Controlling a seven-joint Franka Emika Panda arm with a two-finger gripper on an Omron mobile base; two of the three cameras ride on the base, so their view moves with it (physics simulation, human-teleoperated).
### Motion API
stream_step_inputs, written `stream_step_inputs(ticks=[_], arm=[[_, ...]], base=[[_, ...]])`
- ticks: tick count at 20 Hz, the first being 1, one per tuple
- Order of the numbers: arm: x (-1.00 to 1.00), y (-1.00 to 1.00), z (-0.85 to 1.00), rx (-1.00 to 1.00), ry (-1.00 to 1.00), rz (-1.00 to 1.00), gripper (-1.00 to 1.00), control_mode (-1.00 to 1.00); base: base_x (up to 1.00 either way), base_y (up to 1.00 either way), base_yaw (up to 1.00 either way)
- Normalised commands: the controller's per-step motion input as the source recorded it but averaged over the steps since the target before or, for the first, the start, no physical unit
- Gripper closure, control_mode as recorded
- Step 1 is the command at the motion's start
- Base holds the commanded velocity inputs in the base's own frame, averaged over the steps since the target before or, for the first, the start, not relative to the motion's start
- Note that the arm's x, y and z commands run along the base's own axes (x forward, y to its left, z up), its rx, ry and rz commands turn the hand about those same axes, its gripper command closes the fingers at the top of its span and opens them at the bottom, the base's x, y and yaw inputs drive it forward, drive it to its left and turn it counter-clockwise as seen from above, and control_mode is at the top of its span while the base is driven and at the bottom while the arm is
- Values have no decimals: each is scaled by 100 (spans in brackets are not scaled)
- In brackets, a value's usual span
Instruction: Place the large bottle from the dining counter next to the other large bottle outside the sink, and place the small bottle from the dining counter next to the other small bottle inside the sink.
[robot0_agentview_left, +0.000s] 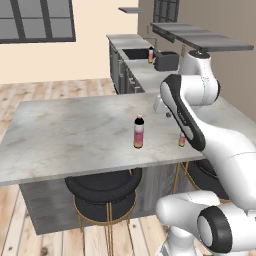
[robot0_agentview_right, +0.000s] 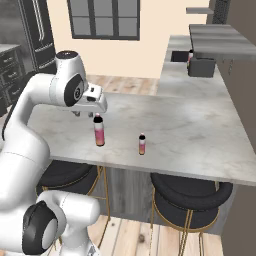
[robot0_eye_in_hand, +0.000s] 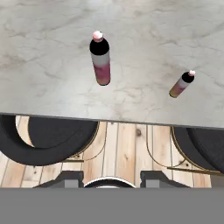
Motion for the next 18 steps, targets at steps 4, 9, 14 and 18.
stream_step_inputs(ticks=[4,9,14,18], arm=[[-1,0,0,0,0,0,-100,-100],[-11,6,0,0,-11,0,-100,-100],[-3,12,-6,2,-17,0,-100,-100],[0,13,-19,4,-15,0,-100,-100]], base=[[0,0,0],[0,0,0],[0,0,0],[0,0,0]])
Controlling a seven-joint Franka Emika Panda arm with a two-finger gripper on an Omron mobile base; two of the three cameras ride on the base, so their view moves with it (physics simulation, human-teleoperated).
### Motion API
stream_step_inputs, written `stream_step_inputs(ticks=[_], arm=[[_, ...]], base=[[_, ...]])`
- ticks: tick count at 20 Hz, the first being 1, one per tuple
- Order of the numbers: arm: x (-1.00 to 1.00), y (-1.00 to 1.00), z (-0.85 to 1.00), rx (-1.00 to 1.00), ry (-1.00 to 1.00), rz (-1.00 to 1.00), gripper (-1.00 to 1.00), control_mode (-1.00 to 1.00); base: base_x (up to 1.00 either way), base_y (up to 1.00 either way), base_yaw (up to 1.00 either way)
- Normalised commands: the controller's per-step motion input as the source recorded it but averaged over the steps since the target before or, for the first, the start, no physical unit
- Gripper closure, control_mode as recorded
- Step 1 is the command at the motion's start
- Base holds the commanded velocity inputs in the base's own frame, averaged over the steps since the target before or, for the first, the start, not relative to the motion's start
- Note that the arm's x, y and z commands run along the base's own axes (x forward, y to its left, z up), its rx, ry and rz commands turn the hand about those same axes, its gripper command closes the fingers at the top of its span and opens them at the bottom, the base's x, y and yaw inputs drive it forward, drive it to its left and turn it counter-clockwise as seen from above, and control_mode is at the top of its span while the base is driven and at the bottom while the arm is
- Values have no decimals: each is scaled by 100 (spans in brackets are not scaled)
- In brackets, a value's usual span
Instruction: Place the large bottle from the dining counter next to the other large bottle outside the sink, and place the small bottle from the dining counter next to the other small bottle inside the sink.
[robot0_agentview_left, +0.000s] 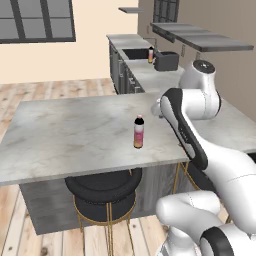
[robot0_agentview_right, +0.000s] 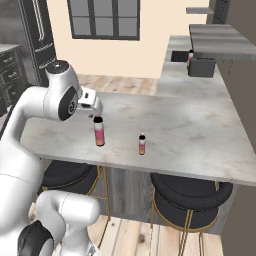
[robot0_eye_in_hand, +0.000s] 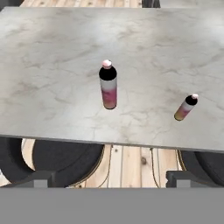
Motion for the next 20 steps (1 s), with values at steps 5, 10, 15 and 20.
stream_step_inputs(ticks=[5,10,15,20], arm=[[0,10,-24,0,-8,0,-100,-100],[4,11,-29,0,-2,0,-100,-100],[19,10,-25,0,0,0,-100,-100],[31,5,-13,0,-1,0,-100,-100]], base=[[0,0,0],[0,0,0],[0,0,0],[0,0,0]])
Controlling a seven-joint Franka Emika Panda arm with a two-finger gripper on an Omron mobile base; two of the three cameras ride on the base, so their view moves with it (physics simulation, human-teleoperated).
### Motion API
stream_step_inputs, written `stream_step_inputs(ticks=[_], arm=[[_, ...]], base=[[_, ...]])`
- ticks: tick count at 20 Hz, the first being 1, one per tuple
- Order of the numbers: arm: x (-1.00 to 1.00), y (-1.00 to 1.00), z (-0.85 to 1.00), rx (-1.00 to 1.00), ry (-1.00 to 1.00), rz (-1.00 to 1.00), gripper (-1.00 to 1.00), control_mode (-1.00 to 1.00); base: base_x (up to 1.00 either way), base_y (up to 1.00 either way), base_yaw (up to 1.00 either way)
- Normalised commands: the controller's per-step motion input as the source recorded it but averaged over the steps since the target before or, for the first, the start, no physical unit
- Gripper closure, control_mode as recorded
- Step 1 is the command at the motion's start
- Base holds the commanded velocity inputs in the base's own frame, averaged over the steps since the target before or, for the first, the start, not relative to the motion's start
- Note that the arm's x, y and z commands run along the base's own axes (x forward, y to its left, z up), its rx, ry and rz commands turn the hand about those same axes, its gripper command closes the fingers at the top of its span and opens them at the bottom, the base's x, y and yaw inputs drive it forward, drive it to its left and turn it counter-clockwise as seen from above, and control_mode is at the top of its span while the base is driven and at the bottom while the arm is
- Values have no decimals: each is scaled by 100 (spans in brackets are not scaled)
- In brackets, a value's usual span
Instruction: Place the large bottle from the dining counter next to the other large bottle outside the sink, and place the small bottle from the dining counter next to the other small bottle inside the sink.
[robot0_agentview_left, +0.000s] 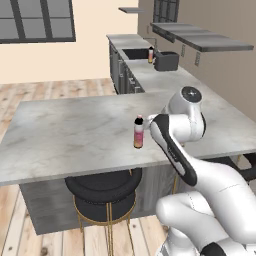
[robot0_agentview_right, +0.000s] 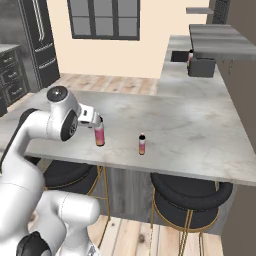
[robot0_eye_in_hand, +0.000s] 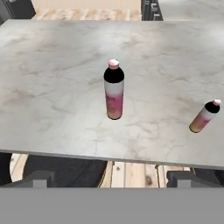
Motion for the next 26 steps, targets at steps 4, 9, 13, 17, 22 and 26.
stream_step_inputs(ticks=[4,9,13,17,22,26], arm=[[34,3,-13,0,-1,0,-100,-100],[43,3,-11,0,0,0,-100,-100],[40,4,-11,0,0,0,-100,-100],[39,3,-14,0,0,0,-100,-100],[34,4,-17,0,0,0,-100,-100],[35,1,-18,1,0,0,-100,-100]], base=[[0,0,0],[0,0,0],[0,0,0],[0,0,0],[0,0,0],[0,0,0]])
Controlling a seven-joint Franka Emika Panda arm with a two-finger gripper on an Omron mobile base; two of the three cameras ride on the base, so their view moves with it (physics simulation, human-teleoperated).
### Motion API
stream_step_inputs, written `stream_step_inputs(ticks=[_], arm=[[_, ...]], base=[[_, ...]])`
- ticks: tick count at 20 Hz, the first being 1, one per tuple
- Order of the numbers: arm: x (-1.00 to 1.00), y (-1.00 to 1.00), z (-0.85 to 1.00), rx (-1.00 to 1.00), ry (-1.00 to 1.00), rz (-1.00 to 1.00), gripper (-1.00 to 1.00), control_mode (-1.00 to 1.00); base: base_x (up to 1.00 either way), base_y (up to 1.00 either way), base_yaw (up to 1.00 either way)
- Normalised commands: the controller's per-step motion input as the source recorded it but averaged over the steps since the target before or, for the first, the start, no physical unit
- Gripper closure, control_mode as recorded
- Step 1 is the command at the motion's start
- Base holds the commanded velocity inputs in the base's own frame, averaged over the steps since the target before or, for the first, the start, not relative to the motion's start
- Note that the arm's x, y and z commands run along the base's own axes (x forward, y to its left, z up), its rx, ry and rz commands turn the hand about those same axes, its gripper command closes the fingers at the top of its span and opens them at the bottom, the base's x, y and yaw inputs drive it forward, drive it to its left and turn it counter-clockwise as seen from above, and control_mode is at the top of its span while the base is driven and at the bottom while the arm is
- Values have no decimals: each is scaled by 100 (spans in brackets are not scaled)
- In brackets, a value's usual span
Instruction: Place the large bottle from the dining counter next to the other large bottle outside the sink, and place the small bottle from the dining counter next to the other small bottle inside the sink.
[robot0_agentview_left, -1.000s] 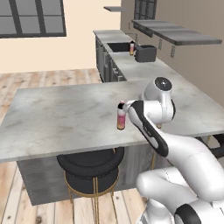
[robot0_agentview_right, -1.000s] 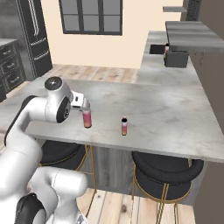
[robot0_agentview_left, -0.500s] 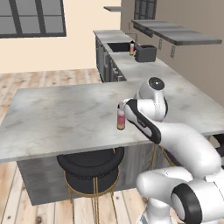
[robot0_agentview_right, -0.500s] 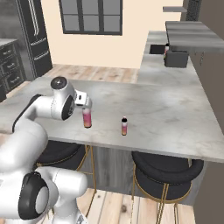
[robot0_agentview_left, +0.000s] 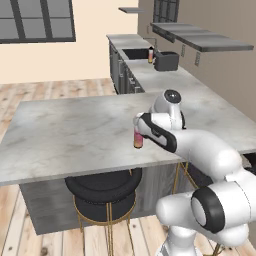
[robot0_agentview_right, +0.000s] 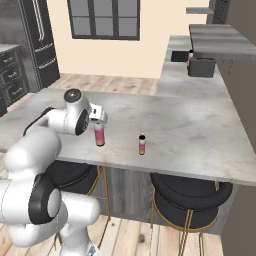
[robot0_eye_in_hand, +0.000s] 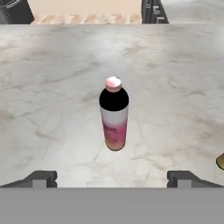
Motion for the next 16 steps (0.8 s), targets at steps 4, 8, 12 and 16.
stream_step_inputs(ticks=[4,8,12,16], arm=[[37,1,-16,3,0,0,-100,-100],[39,1,-20,3,0,0,-100,-100],[37,3,-22,1,0,0,-100,-100],[35,3,-19,0,0,0,-100,-100]], base=[[0,0,0],[0,0,0],[0,0,0],[0,0,0]])
